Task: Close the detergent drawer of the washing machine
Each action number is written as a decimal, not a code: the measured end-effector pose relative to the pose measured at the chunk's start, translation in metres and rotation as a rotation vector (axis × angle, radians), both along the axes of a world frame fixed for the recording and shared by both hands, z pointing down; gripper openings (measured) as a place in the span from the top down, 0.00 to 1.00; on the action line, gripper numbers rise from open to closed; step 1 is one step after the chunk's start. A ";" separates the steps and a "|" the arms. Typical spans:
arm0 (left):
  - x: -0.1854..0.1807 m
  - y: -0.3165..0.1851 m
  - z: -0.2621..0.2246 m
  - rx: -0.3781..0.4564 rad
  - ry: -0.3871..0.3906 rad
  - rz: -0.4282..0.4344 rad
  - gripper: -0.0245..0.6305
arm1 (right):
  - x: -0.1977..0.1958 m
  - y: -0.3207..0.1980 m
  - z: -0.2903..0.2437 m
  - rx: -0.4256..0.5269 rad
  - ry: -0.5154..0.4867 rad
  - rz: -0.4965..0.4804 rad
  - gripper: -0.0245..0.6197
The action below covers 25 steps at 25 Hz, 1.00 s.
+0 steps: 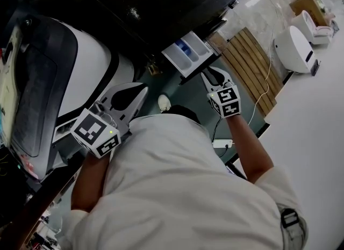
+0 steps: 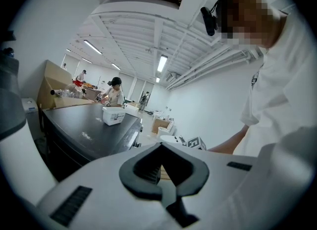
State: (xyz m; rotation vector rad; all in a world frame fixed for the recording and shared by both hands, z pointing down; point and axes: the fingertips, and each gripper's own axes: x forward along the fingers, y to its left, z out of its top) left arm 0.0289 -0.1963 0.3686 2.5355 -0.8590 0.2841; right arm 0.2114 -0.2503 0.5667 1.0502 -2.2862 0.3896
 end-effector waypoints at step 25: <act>-0.003 -0.008 -0.001 0.002 0.000 -0.020 0.97 | -0.013 -0.016 -0.001 -0.001 -0.013 -0.039 0.83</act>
